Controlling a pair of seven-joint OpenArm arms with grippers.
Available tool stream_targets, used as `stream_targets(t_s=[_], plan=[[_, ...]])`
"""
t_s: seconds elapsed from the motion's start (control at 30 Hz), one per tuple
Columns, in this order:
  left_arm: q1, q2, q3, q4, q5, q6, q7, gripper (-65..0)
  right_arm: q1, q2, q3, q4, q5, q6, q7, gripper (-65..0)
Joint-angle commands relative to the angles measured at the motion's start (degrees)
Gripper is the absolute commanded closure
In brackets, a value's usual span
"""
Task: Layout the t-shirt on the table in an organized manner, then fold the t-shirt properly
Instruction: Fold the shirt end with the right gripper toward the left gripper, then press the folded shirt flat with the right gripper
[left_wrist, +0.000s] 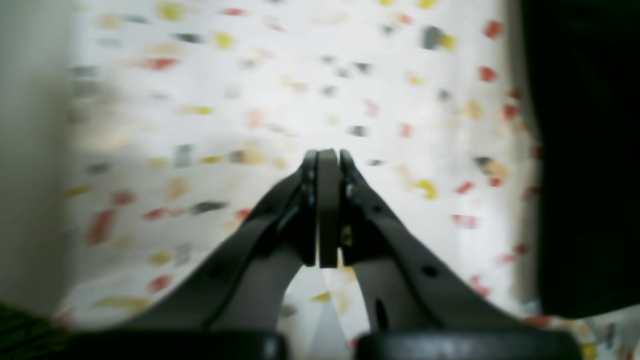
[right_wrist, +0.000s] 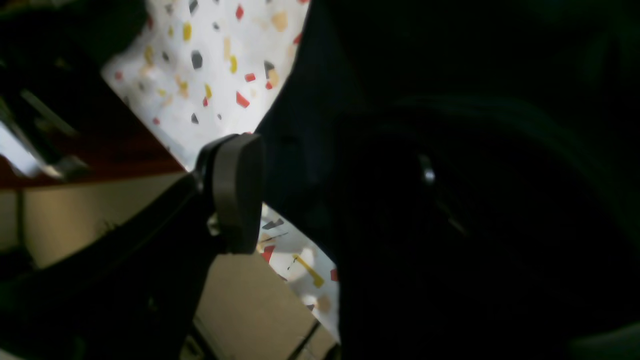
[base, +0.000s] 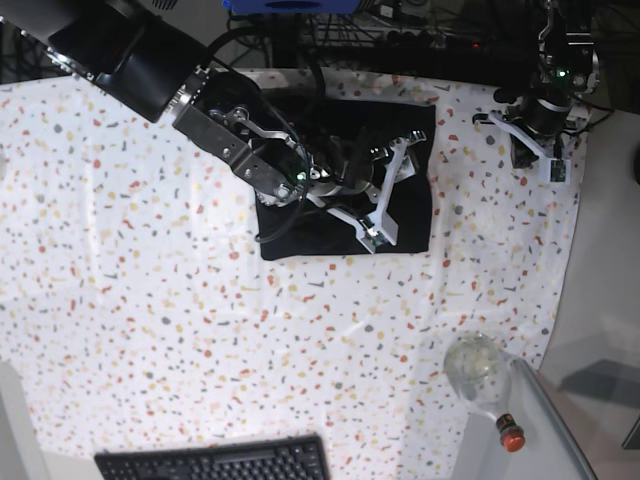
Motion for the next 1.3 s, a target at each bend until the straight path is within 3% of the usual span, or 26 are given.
stream_targets(t_s=[0.0,0.1,0.23,0.43,0.53,0.73,0.83,0.9,0.97,1.03,1.2,1.27], plan=[[0.7,-0.7,-1.2,1.3,-0.1,-0.2,-1.0,0.0,1.7,-0.9,-0.5,1.0,0.5,-0.6,1.2,-35.6],[1.9,-0.7,-3.5,1.5,-0.1,-0.2,-1.0,0.0,2.9,-1.8,-1.5,0.0,0.5,-1.3,1.2,-35.6],[2.7,-0.7,-5.4,1.2,-0.1,-0.2,-1.0,0.0,5.0,-5.6,-1.8,-7.2,0.5,-0.7,1.3,-35.6],[2.8,-0.7,-6.0,1.1,-0.1,-0.2,-1.0,0.0,11.3,-8.8,-12.1,-11.8,0.5,-1.2,3.0,-35.6],[2.8,-0.7,-6.5,1.1,-0.1,-0.2,-1.0,0.0,13.8,-9.4,-14.0,-11.3,0.6,-1.2,2.7,-35.6],[2.2,-0.7,-8.0,-2.1,-0.2,-0.2,-1.0,0.0,16.9,-9.1,-14.2,0.9,0.5,-1.6,-5.8,-35.4],[2.1,-1.6,-11.5,-4.7,-0.5,-3.1,-1.1,0.0,18.8,-4.3,-13.3,11.9,0.6,-8.7,-10.5,-34.4],[2.1,-1.4,-15.1,-5.5,-0.6,-6.2,-1.1,0.0,18.0,0.2,-9.7,19.5,0.7,-15.8,-12.9,-27.6],[2.4,-1.4,-18.5,-6.3,-0.6,-8.1,-1.1,0.0,15.1,4.7,-5.7,25.8,0.8,-19.6,-13.6,-16.5],[2.6,-1.4,-21.3,-7.8,-0.3,-9.4,-1.1,0.0,10.5,8.5,-0.6,30.8,0.8,-19.9,-13.6,-1.8],[2.6,-1.3,-24.8,-9.5,-0.2,-12.2,-1.2,0.0,-0.6,12.2,9.3,32.5,0.5,-19.9,-13.6,0.0],[2.6,-1.3,-24.7,-9.5,-0.2,-12.2,-1.2,0.0,-2.9,12.7,10.3,32.3,0.5,-19.8,-13.6,0.0]])
